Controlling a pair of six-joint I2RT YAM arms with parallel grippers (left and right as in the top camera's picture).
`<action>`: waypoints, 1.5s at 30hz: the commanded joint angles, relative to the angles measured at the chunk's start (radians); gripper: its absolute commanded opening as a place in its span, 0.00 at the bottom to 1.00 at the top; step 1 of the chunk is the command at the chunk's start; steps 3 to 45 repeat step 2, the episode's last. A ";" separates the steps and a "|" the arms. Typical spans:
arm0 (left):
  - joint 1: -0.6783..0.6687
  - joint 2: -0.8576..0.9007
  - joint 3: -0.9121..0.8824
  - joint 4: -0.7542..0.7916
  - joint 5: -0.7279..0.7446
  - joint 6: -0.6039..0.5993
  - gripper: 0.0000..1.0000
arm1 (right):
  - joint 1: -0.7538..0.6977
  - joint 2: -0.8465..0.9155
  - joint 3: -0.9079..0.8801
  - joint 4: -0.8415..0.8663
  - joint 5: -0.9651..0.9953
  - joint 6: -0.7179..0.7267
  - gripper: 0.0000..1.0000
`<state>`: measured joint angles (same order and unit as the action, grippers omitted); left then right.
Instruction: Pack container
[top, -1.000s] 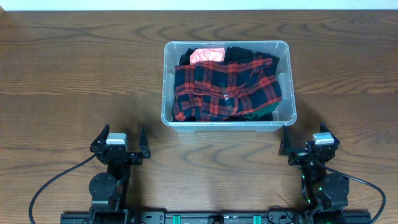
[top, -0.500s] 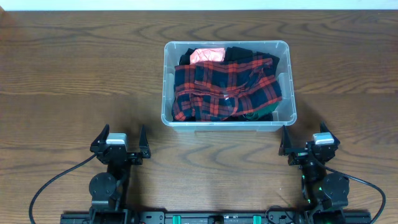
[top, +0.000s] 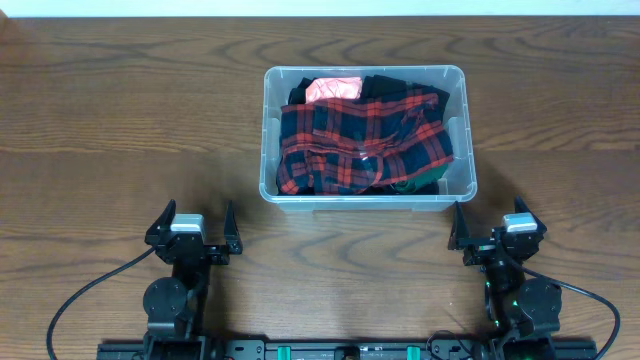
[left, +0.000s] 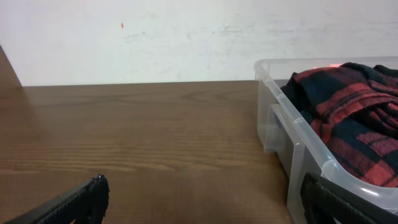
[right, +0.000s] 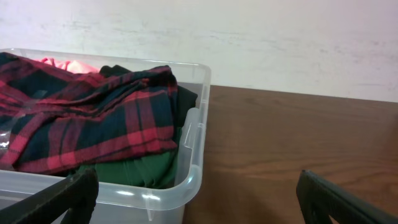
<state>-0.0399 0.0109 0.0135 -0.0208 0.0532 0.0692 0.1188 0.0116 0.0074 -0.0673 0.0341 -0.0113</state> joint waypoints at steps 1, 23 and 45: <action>0.006 -0.010 -0.010 -0.046 0.007 0.013 0.98 | -0.010 -0.006 -0.002 -0.004 0.007 -0.009 0.99; 0.006 -0.010 -0.010 -0.046 0.007 0.013 0.98 | -0.010 -0.006 -0.002 -0.003 0.007 -0.009 0.99; 0.006 -0.010 -0.010 -0.046 0.007 0.013 0.98 | -0.010 -0.006 -0.002 -0.003 0.007 -0.009 0.99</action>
